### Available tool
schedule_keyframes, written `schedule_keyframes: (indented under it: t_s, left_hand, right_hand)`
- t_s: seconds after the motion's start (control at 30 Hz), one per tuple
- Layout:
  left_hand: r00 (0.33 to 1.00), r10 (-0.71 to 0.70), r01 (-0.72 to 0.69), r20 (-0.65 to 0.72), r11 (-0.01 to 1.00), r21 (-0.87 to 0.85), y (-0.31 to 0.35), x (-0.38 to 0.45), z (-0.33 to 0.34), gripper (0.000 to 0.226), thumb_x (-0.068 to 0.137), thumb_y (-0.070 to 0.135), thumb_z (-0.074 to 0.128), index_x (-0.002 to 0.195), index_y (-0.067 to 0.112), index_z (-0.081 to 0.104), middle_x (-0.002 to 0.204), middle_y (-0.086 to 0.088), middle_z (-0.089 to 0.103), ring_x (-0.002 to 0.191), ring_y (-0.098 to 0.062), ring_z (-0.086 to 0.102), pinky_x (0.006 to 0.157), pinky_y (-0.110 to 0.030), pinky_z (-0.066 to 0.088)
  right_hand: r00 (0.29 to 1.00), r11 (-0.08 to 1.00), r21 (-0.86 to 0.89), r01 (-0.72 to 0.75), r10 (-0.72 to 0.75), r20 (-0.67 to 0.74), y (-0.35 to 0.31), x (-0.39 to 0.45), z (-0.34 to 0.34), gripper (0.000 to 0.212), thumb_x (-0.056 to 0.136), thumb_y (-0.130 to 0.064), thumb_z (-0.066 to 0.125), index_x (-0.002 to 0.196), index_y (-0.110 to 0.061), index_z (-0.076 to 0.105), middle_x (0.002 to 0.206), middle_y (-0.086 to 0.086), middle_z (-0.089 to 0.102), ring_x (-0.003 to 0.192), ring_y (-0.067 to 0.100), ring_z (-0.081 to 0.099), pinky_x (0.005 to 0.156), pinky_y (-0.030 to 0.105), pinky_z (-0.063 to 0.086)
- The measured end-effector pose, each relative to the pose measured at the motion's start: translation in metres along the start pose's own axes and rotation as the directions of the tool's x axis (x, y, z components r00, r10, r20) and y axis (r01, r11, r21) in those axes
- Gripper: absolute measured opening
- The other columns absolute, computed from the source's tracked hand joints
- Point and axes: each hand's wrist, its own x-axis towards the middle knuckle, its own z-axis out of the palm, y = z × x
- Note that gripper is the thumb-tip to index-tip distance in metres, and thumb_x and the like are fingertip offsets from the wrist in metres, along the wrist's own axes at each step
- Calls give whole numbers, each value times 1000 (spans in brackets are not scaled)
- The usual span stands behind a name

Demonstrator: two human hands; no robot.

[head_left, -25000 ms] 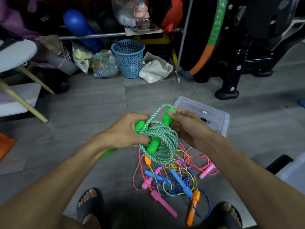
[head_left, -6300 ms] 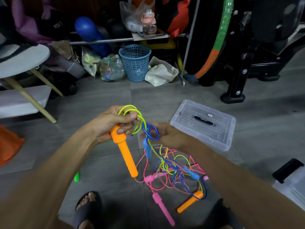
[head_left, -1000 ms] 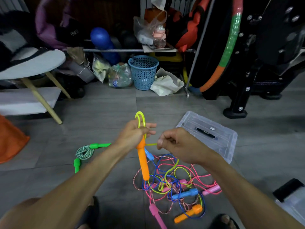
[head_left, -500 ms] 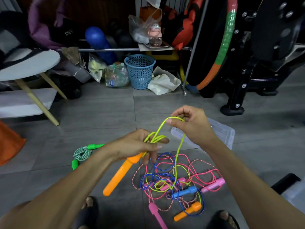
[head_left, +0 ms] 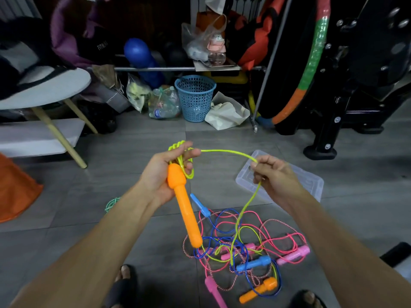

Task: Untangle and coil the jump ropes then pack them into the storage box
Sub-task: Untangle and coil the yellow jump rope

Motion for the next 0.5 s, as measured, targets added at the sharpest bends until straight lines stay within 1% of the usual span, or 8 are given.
schedule_keyframes:
  t_s: [0.07, 0.1, 0.17, 0.2, 0.23, 0.37, 0.43, 0.5]
  left_hand:
    - [1000, -13, 13, 10, 1000, 10, -2, -1, 2, 20, 94, 16, 45, 108, 7, 57, 73, -5, 71, 46, -10, 55, 46, -15, 46]
    - [1000, -15, 15, 13, 1000, 7, -3, -1, 2, 20, 93, 16, 45, 108, 8, 56, 74, -5, 72, 47, -11, 55, 46, -15, 46]
    - [1000, -9, 9, 9, 1000, 11, -4, 0, 3, 19, 93, 16, 45, 108, 9, 55, 77, -6, 72, 48, -12, 56, 48, -17, 46]
    - [1000, -4, 3, 9, 999, 32, -5, 1, 3, 17, 93, 16, 45, 107, 10, 54, 79, -6, 73, 49, -12, 57, 50, -19, 46]
    - [1000, 2, -3, 15, 998, 69, -6, 2, 3, 14, 94, 14, 44, 106, 12, 51, 81, -7, 73, 50, -13, 58, 52, -21, 45]
    - [997, 67, -76, 39, 949, 305, -19, 10, 6, 9, 97, 4, 39, 101, 12, 42, 85, -5, 73, 55, -13, 65, 53, -19, 46]
    - [994, 105, -109, 38, 834, 541, -31, 16, 4, 9, 98, 1, 38, 103, 3, 45, 86, -4, 69, 57, -8, 66, 55, -16, 49]
    - [989, 144, -115, 27, 646, 754, -43, 22, 0, 14, 99, 4, 40, 98, -2, 53, 82, -4, 65, 62, -8, 67, 66, -21, 52]
  right_hand:
    - [996, 992, -94, 89, -90, -12, -11, -2, 8, 10, 87, -1, 61, 78, -5, 63, 59, 3, 54, 43, 9, 39, 45, 19, 35]
    - [986, 931, -327, 161, -168, 8, -12, -2, 8, 15, 88, -5, 62, 73, -7, 64, 56, 1, 52, 42, 8, 38, 44, 18, 33]
    - [951, 481, -829, 287, -246, 187, -6, -7, 6, 29, 88, -14, 63, 59, -18, 58, 52, -6, 49, 48, 9, 42, 51, 20, 33]
    - [946, 318, -895, 312, -186, 264, -5, -11, 8, 30, 88, -16, 61, 59, -18, 59, 54, -7, 53, 53, 11, 47, 56, 22, 35]
    - [942, 291, -896, 335, -97, 321, -4, -15, 10, 27, 89, -17, 60, 63, -15, 64, 59, -4, 59, 58, 12, 52, 60, 21, 37]
    - [859, 450, -809, 379, 156, 489, -17, -36, 38, 30, 94, -27, 54, 72, -14, 70, 55, -4, 50, 49, 5, 42, 50, 15, 32]
    - [824, 578, -735, 354, 179, 537, -23, -45, 45, 28, 93, -27, 56, 69, -19, 68, 50, -8, 48, 47, 4, 39, 49, 18, 31]
    - [833, 720, -625, 302, 120, 541, -27, -50, 46, 17, 90, -16, 62, 74, -17, 68, 49, -14, 51, 47, -1, 42, 50, 12, 34]
